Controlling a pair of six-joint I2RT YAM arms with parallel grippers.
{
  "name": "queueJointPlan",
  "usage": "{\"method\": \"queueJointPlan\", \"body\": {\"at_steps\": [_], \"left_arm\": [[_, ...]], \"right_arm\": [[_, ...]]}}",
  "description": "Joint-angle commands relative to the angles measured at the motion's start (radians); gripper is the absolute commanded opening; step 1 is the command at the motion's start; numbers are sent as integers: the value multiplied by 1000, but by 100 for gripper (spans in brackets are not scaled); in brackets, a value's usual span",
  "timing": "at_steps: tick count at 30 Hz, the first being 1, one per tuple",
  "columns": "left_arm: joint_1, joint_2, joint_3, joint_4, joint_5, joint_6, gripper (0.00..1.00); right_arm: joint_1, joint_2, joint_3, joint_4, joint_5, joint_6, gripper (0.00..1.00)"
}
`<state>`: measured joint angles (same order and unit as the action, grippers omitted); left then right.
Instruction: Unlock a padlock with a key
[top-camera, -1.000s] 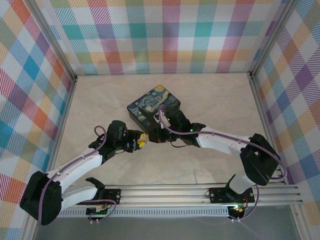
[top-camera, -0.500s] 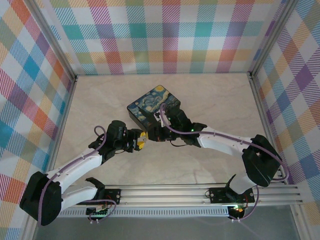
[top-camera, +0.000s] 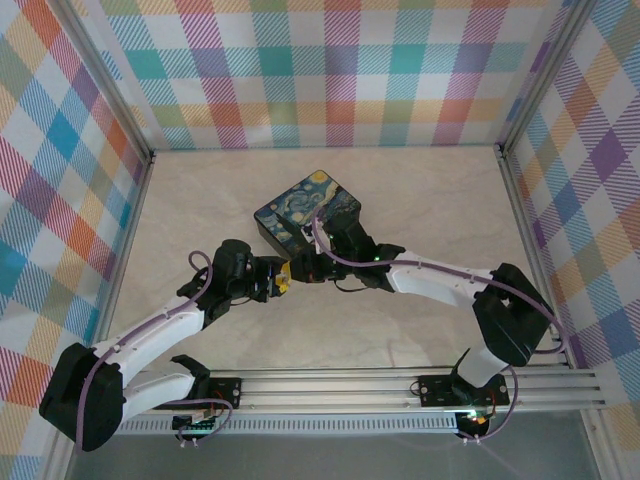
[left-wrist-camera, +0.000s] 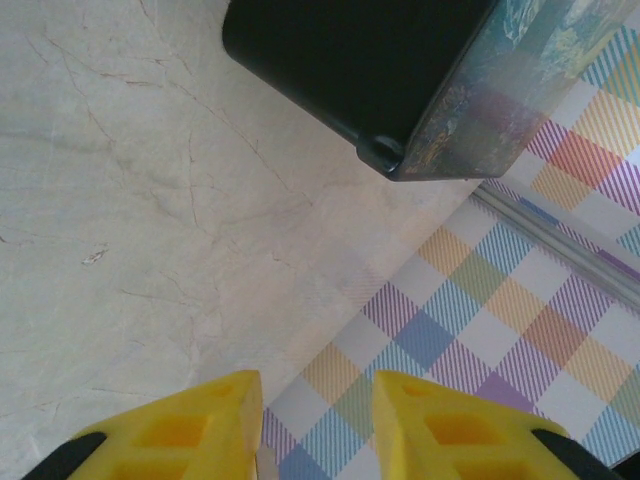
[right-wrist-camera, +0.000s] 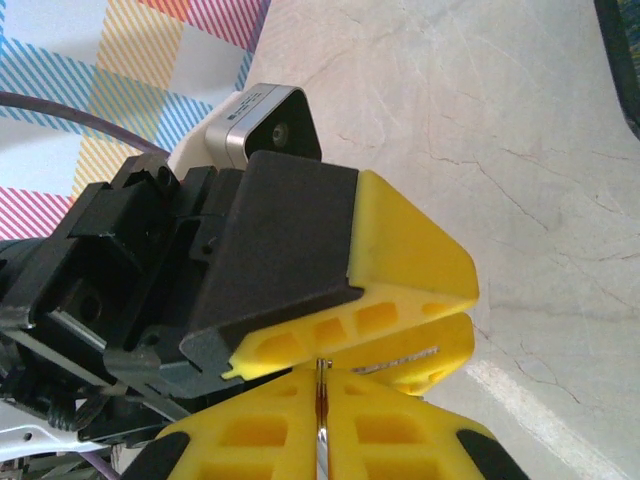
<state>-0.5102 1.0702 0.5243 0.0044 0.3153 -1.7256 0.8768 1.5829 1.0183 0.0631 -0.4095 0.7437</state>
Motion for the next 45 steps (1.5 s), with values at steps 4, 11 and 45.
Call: {"method": "queueJointPlan", "body": {"at_steps": [4,11,45], "left_arm": [[24,-19,-16,4,16,-1,32],[30,-19,-23,14,18,1,7],[64,80,162,-130,35,287,0]], "right_arm": [[-4,-21,16,7,21,-26,9],[-10,-20,17,0,-13,-30,10],[-27,-34,-13,-21,-94,-133,44]]}}
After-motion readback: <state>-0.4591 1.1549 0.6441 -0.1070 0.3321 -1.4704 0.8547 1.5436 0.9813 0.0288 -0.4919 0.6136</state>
